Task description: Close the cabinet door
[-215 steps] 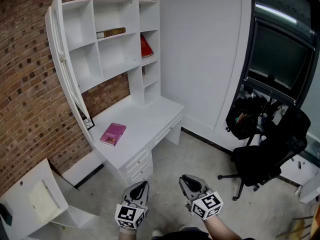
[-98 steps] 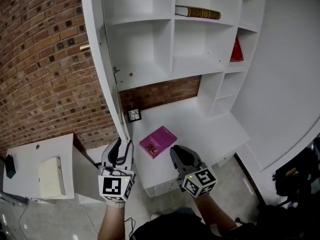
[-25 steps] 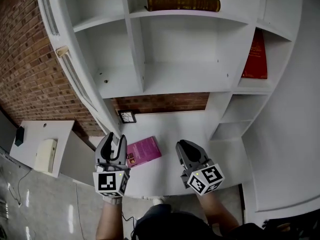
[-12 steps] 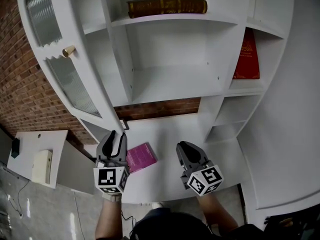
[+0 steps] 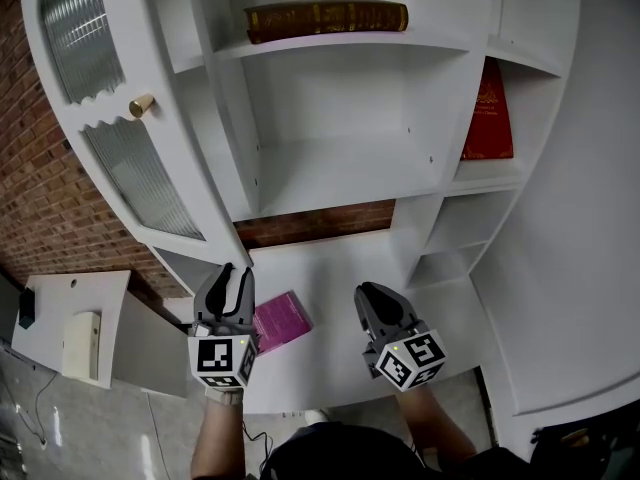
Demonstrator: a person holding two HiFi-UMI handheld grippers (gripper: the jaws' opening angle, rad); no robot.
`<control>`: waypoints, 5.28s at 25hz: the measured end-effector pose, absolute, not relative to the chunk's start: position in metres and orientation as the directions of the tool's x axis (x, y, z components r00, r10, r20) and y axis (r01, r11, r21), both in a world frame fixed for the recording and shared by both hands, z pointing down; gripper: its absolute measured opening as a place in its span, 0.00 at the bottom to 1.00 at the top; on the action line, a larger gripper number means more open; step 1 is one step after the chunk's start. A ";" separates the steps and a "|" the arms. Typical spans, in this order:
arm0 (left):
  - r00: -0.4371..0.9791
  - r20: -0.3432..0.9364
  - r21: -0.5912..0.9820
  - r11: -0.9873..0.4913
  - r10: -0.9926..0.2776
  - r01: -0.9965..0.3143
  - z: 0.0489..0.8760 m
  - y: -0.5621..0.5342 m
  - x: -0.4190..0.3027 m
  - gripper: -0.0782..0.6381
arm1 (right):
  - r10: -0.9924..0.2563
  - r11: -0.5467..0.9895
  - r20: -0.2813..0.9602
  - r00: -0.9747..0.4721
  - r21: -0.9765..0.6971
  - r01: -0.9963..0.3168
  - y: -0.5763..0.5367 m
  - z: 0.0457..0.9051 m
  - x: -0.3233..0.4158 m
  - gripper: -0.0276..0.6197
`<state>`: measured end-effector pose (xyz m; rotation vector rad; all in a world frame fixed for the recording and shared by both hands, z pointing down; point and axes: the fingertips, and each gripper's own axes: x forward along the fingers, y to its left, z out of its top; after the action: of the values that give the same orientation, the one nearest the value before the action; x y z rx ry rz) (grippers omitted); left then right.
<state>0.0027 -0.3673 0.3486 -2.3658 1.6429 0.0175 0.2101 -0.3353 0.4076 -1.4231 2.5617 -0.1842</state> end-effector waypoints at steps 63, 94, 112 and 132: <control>0.416 -0.224 -0.188 -0.380 -0.881 -0.906 0.345 -0.464 0.000 0.12 | -0.885 0.465 -0.105 -0.453 -0.198 -0.863 -0.427 0.412 0.203 0.13; 0.391 -0.091 -0.139 -0.377 -0.916 -0.916 0.404 -0.424 -0.006 0.12 | -0.831 0.549 -0.012 -0.556 -0.186 -0.815 -0.379 0.440 0.166 0.13; 0.318 0.104 -0.050 -0.324 -0.942 -0.945 0.495 -0.321 -0.032 0.12 | -0.729 0.658 0.113 -0.675 -0.160 -0.736 -0.311 0.495 0.124 0.13; 0.289 0.207 -0.054 -0.305 -0.935 -0.951 0.543 -0.246 -0.070 0.12 | -0.651 0.725 0.204 -0.731 -0.118 -0.679 -0.259 0.536 0.090 0.13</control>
<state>-0.0700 -0.2456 0.5428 -2.5843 1.8954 -0.3228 0.0899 -0.2590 0.5356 -1.1850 3.0544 -0.3050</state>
